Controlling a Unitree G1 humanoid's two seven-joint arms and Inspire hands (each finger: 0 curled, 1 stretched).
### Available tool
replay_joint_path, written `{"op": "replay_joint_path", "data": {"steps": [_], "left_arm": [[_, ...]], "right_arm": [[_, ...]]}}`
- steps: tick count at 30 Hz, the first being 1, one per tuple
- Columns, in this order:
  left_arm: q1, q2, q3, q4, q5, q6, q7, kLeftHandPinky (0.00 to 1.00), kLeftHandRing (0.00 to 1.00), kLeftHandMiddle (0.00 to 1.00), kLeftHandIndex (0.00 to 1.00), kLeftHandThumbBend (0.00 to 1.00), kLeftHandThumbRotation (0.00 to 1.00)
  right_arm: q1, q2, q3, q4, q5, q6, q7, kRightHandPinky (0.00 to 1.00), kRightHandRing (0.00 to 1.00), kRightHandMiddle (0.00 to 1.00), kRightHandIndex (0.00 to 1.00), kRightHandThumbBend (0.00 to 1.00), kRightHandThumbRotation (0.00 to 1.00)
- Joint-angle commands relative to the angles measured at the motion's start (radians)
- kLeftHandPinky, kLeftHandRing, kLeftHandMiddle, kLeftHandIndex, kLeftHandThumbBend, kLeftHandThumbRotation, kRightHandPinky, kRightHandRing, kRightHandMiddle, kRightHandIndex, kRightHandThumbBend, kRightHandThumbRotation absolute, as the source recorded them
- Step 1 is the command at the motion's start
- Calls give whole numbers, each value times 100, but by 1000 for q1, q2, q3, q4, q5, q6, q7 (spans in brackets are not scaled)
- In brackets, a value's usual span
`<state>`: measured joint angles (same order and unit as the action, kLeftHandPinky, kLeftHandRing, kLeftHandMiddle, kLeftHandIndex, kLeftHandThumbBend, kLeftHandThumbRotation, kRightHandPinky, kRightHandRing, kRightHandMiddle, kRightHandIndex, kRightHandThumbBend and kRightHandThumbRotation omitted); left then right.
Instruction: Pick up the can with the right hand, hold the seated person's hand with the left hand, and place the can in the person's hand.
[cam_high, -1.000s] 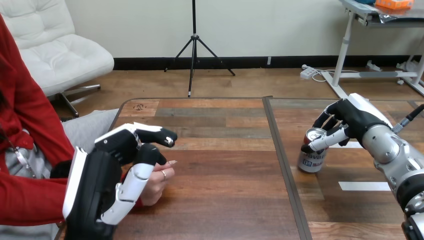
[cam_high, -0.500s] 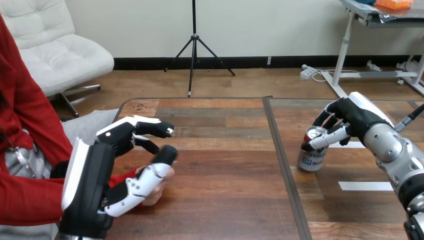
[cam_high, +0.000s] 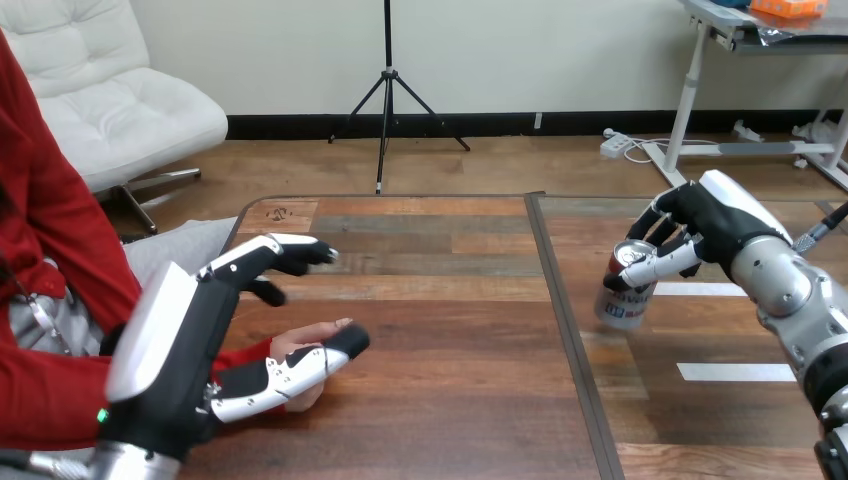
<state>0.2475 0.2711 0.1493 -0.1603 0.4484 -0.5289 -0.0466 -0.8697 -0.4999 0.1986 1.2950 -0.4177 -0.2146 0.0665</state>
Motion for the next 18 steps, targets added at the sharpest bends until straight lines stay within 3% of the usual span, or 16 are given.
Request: {"op": "replay_joint_path", "data": {"steps": [1,18], "left_arm": [[-93,50,16,-54,32,32,10,55,72,76,73,92,43],[-201,206,-21,50,104,41,-22,62,76,79,77,100,42]], "right_arm": [[-74,-37,-18,-59,20,-41,2,36,42,46,46,82,0],[-56,-40,-22,-62,20,-66,10,39,43,46,47,81,0]]}}
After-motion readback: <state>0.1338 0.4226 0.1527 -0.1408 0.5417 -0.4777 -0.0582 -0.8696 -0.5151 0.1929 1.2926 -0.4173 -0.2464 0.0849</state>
